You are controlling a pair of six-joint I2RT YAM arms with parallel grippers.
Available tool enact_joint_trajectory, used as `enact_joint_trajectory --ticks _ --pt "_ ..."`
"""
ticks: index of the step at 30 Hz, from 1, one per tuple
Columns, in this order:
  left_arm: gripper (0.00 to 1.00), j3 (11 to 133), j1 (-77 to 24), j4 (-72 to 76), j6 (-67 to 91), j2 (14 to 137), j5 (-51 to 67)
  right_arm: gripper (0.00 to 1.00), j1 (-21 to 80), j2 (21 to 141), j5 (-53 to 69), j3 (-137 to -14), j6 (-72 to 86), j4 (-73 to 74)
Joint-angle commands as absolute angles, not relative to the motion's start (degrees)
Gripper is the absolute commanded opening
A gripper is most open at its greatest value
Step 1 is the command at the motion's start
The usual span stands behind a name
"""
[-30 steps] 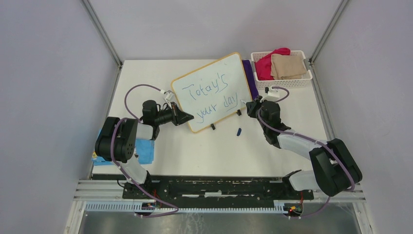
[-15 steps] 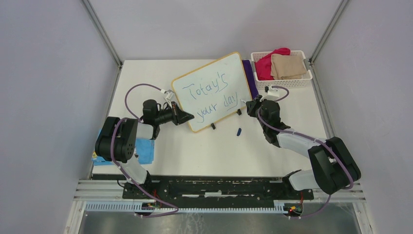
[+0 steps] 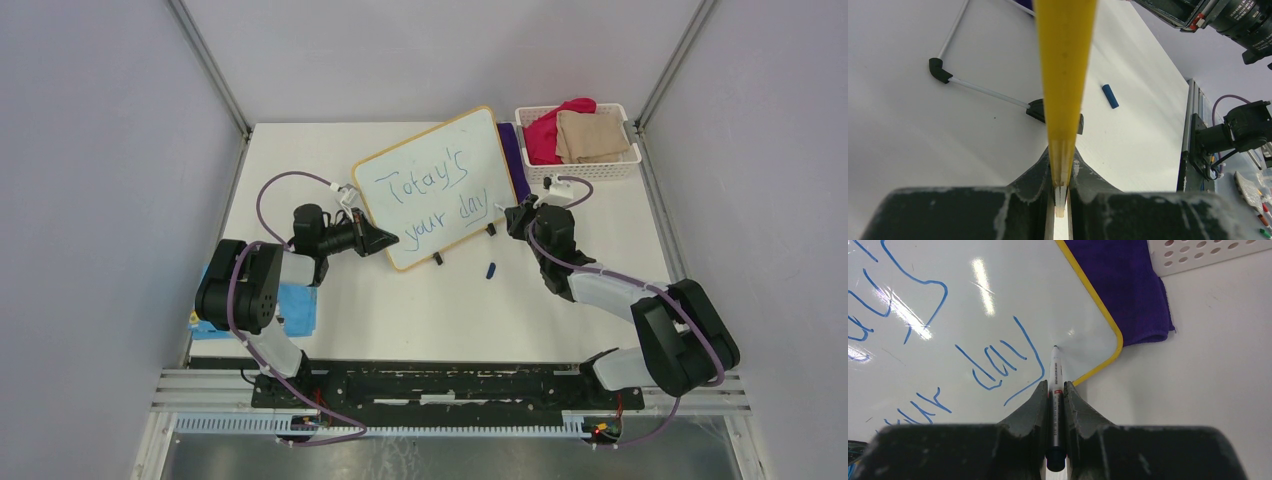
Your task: Write a sentence on the whiteboard
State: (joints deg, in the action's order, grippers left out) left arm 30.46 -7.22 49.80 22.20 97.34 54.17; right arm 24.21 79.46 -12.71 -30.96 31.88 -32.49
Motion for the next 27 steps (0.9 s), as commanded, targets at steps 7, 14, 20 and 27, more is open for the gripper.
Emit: enact_joint_trajectory --ticks 7,14,20,27 --pt "0.02 30.23 -7.91 41.25 18.39 99.02 51.23 0.00 23.85 80.01 -12.01 -33.27 31.92 -33.49" --pt "0.02 30.23 -7.95 41.07 18.30 98.96 51.23 0.00 23.84 79.82 -10.46 -33.44 32.43 -33.51" --pt "0.02 30.45 -8.09 40.56 18.11 98.97 51.17 0.00 23.89 79.15 -10.86 -33.13 32.51 -33.21" --pt "0.02 30.64 -8.35 39.72 17.69 98.87 50.97 0.00 23.88 78.42 -11.13 -32.64 32.50 -33.11"
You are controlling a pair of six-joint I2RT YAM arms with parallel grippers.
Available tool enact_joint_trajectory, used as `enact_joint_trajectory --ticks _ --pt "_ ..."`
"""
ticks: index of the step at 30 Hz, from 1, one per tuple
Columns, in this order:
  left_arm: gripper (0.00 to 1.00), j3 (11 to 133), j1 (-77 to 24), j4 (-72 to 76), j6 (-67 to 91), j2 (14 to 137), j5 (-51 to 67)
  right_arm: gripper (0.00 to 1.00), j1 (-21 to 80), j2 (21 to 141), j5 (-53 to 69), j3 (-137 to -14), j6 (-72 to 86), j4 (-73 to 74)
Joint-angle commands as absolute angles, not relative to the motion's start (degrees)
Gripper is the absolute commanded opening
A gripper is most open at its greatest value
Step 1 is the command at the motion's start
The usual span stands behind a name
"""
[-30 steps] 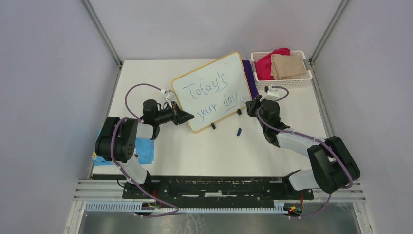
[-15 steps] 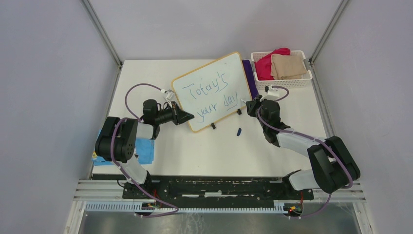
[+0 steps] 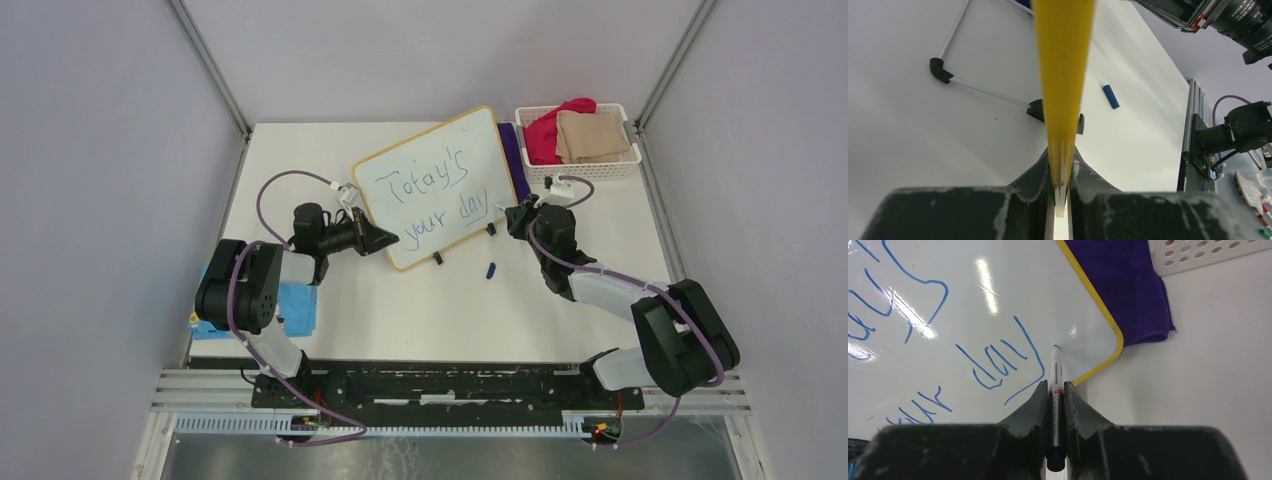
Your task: Write a sentence on the whiteboard
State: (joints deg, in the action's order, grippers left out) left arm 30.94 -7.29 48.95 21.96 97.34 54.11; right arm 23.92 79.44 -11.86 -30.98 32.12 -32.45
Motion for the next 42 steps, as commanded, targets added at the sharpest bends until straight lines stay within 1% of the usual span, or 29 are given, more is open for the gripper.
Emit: enact_joint_trajectory --ticks 1,13,22,23,25,26,27,28,35,39,40,41,42 --pt "0.02 30.67 -8.42 39.65 17.65 98.86 50.83 0.00 23.87 78.10 -11.16 -32.53 32.38 -33.13" --pt "0.02 30.78 -8.44 39.26 17.49 98.87 50.62 0.00 23.86 71.95 -11.61 -30.47 32.17 -31.23" --pt "0.02 30.72 -8.44 39.21 17.68 98.60 50.19 0.00 24.08 59.83 -12.53 -25.49 32.79 -26.95" --pt "0.04 30.49 -8.44 39.31 17.67 98.28 49.91 0.00 24.18 58.44 -12.39 -25.19 32.78 -26.21" --pt "0.14 30.01 -8.44 39.96 17.69 97.57 49.20 0.00 24.77 55.58 -11.79 -24.58 32.46 -24.63" --pt "0.20 30.02 -8.44 40.04 17.69 97.41 49.03 0.00 25.10 53.96 -11.84 -24.18 32.14 -23.84" --pt "0.28 29.98 -8.44 39.95 17.79 97.28 48.95 0.00 25.46 52.29 -12.03 -23.71 31.85 -23.26" --pt "0.32 29.99 -8.44 39.94 17.80 97.05 48.73 0.00 25.62 51.05 -12.12 -23.50 31.63 -22.30" --pt "0.50 29.27 -8.48 37.55 16.23 92.26 46.20 0.00 25.92 45.21 -11.59 -23.31 29.75 -17.01" --pt "0.64 28.54 -8.43 33.21 14.25 86.64 42.27 0.00 25.98 43.23 -10.88 -23.28 29.48 -15.46" --pt "0.91 28.51 -8.44 30.68 13.91 84.21 40.87 0.00 26.00 42.79 -10.92 -23.41 29.40 -14.92" --pt "0.99 28.36 -8.36 28.18 13.77 82.00 39.31 0.00 25.98 42.41 -10.80 -23.63 29.29 -14.36" --pt "0.99 27.99 -8.35 25.96 13.85 78.95 37.21 0.00 25.99 41.88 -10.72 -24.01 29.04 -13.68"
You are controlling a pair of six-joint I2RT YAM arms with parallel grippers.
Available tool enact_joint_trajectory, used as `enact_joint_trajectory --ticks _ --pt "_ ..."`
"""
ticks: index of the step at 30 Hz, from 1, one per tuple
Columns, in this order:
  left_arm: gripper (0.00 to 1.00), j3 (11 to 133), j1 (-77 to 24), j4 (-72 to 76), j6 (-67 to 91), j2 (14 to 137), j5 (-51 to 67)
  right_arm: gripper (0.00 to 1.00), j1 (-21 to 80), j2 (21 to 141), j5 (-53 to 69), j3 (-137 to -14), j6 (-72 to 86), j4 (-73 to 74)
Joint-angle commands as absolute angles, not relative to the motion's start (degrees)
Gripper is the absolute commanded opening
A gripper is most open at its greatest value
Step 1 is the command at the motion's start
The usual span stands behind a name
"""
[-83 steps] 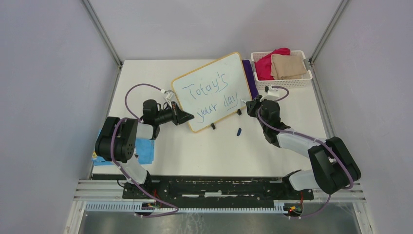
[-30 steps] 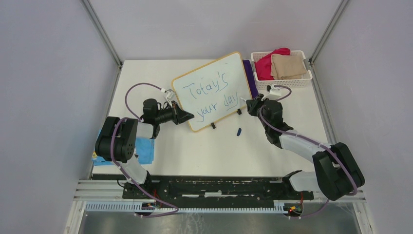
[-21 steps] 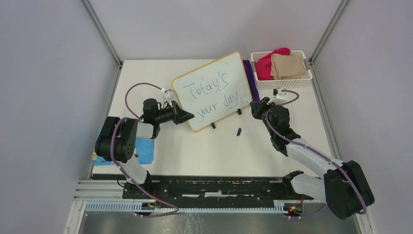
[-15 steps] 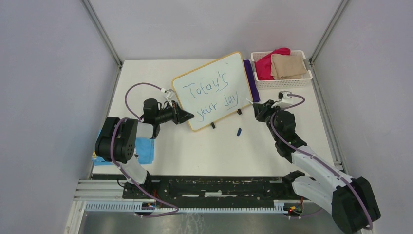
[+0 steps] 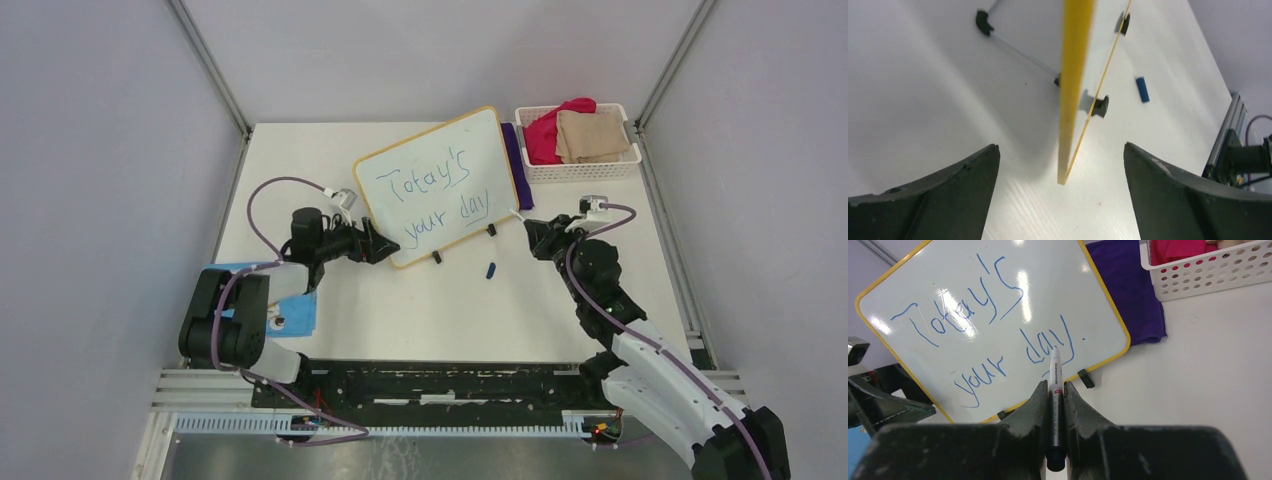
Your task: Write a sentence on the whiteboard
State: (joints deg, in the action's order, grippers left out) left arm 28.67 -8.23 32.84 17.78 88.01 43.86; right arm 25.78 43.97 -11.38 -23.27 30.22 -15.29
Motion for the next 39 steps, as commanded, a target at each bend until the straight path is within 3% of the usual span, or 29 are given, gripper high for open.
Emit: enact_joint_trajectory --ticks 1,5,7,11,17,21,28,34,39 --pt "1.00 27.55 -8.35 23.45 13.71 75.53 35.05 0.00 26.00 41.37 -10.68 -24.23 28.91 -13.05" --pt "1.00 29.77 -8.31 8.07 10.79 61.36 21.72 0.00 25.95 38.18 -10.42 -24.81 28.25 -11.86" --pt "1.00 33.24 -8.49 -1.77 10.91 55.24 7.72 0.00 25.98 37.22 -9.82 -25.67 27.54 -10.58" --pt "1.00 37.68 -8.53 -14.12 20.92 44.34 -10.99 0.00 26.42 36.17 -8.88 -26.07 27.61 -8.46" --pt "1.00 40.69 -10.95 -21.83 31.28 34.70 -19.64 0.00 27.30 35.22 -9.14 -24.93 27.21 -6.99" --pt "1.00 42.11 -13.84 -20.02 24.09 32.07 -3.17 0.00 28.22 33.82 -10.94 -24.43 25.60 -5.32" --pt "1.00 43.60 -21.21 -22.37 28.37 36.40 -0.55 0.00 30.93 33.76 -16.30 -25.54 22.57 -2.32" --pt "1.00 46.62 -44.37 -22.78 31.16 44.62 -18.74 0.00 31.63 31.01 -21.26 -24.43 20.36 -0.99" --pt "1.00 56.81 -62.83 -26.42 30.76 61.82 -33.65 0.00 31.69 26.65 -26.39 -23.63 18.06 2.21"
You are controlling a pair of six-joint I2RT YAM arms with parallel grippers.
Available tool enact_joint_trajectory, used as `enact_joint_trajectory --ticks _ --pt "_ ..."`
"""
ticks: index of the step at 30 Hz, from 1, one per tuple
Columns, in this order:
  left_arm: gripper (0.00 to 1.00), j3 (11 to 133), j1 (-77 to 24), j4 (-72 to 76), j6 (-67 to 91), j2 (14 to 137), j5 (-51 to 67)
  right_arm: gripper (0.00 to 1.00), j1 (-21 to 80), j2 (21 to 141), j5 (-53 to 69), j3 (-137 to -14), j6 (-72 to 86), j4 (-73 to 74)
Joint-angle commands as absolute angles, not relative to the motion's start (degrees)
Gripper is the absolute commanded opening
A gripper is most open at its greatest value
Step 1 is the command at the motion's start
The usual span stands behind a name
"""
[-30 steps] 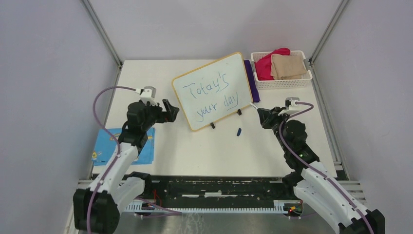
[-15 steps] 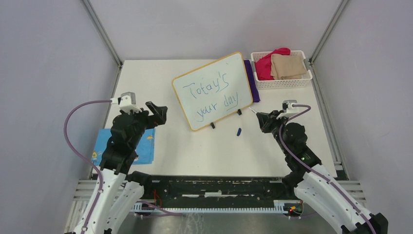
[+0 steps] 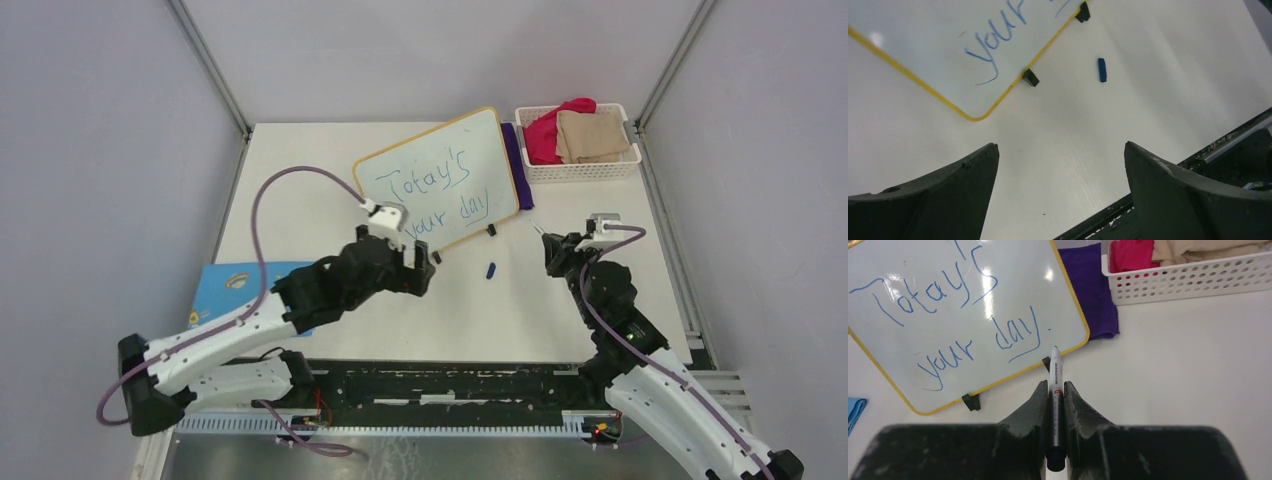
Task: Write a sentence on the whiteboard
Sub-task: Write a sentence on the whiteboard, then close the whiteboard marker at the center of the board.
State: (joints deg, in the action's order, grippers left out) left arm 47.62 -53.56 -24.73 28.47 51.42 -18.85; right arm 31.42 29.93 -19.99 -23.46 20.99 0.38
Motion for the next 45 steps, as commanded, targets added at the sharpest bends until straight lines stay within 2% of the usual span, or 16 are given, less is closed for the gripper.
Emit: enact_joint_trajectory --ticks 1,6,12,15,18,24,30,35,45 --pt "1.00 59.30 -64.31 -27.68 30.76 65.59 -35.02 0.00 31.60 25.57 -27.50 -23.40 17.59 2.89" --pt "1.00 66.53 -65.15 -27.83 28.21 77.96 -33.94 0.00 31.62 20.39 -30.92 -22.63 15.73 6.04" --pt "1.00 71.11 -64.57 -24.65 24.59 86.36 -27.79 0.00 31.64 16.37 -32.59 -21.99 13.97 9.06" --pt "0.99 72.09 -62.15 -22.26 24.81 89.79 -21.11 0.00 31.64 15.15 -32.71 -21.97 13.55 9.54" --pt "0.95 76.44 -61.13 -22.54 24.66 95.47 -15.16 0.00 31.56 14.43 -32.65 -22.15 13.26 9.84" --pt "0.83 85.19 -61.11 -25.53 24.49 106.59 -10.40 0.00 31.68 12.95 -32.10 -21.63 13.24 9.89" --pt "0.72 92.30 -60.92 -28.14 24.00 114.47 -10.92 0.00 31.58 12.54 -31.26 -21.53 13.04 9.62" --pt "0.62 93.16 -59.71 -28.21 25.18 118.34 -10.75 0.00 31.67 12.44 -31.10 -21.39 12.90 9.40" --pt "0.54 95.24 -57.08 -29.07 24.87 122.42 -9.54 0.00 32.12 12.74 -31.04 -21.37 12.69 8.85"
